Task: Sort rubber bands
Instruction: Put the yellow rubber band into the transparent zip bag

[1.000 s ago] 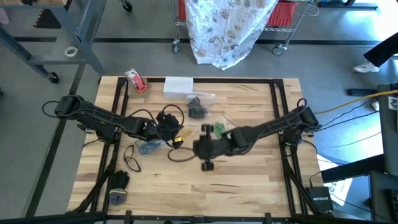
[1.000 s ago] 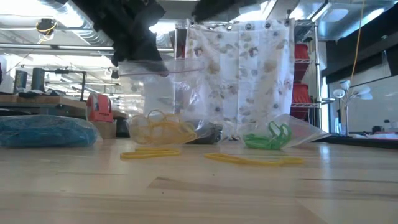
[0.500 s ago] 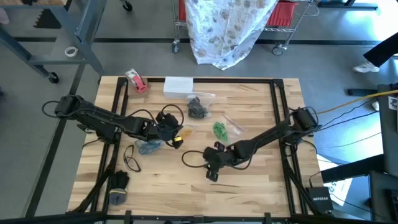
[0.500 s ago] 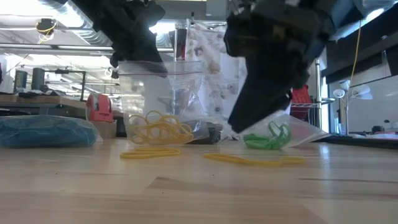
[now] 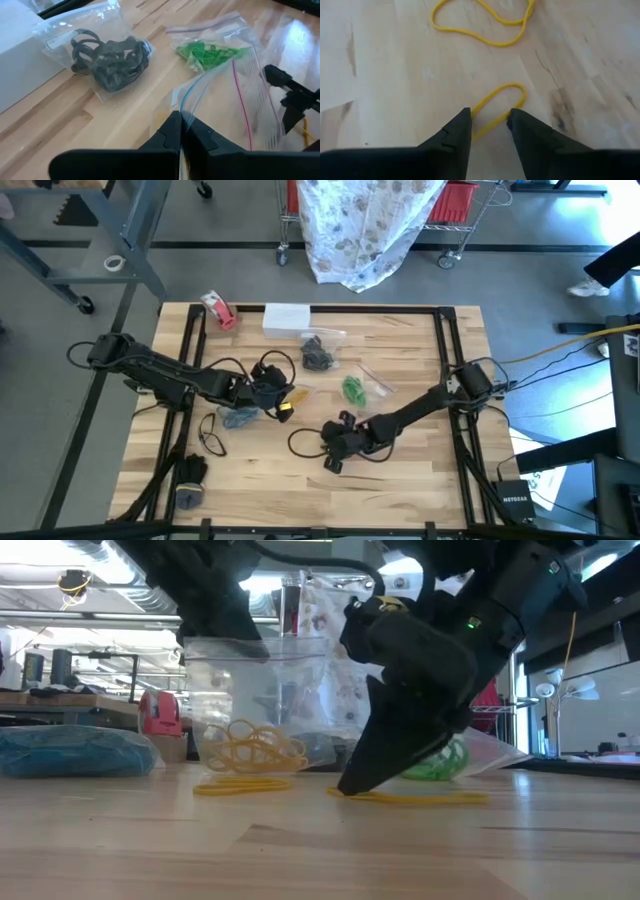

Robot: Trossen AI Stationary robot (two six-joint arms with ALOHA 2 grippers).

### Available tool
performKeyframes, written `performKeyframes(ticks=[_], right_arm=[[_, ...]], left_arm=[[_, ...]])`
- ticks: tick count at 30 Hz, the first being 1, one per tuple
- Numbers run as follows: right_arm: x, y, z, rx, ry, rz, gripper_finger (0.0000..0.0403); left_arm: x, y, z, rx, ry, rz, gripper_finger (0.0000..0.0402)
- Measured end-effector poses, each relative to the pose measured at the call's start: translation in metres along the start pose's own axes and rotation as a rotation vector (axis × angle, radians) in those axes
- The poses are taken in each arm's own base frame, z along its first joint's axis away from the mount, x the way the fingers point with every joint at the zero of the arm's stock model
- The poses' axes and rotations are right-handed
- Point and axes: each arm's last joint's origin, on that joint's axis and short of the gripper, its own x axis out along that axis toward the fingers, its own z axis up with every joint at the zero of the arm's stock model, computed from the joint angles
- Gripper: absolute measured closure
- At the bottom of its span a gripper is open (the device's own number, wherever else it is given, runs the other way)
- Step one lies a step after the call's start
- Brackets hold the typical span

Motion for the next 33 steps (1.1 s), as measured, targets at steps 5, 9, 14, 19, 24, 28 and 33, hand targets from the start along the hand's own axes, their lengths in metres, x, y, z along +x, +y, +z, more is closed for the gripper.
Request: performKeyframes(ticks=[5,9,14,19,24,28,33], right_arm=[[-0.001,0.001,0.004,-0.081,-0.007,-0.033,0.0342],[0.0,0.001,0.005,-0.109,-0.032,-0.062,0.0394],[-0.004,0.002,0.003,-0.126,-0.077,-0.124,0.04],[-0.023,0.004,0.012,-0.147,-0.163,-0.195,0.0402],[-0.058,0.008,0.034,-0.138,-0.278,-0.164,0.0403],[-0.09,0.012,0.055,-0.156,-0.426,-0.126,0.0403],[-0.117,0.02,0.08,-0.21,-0.654,-0.067,0.0403]], left_arm=[[0.0,0.0,0.0,0.001,0.001,0.001,0.0401],[0.0,0.0,0.0,0.001,0.0,0.0,0.0401],[-0.001,-0.001,-0.001,0.004,0.001,-0.003,0.0401],[-0.004,-0.005,-0.003,0.016,0.003,-0.019,0.0401],[-0.009,-0.011,-0.008,0.016,0.006,-0.046,0.0401],[-0.013,-0.017,-0.011,0.026,0.009,-0.069,0.0401],[-0.015,-0.019,-0.013,0.007,0.011,-0.08,0.0401]])
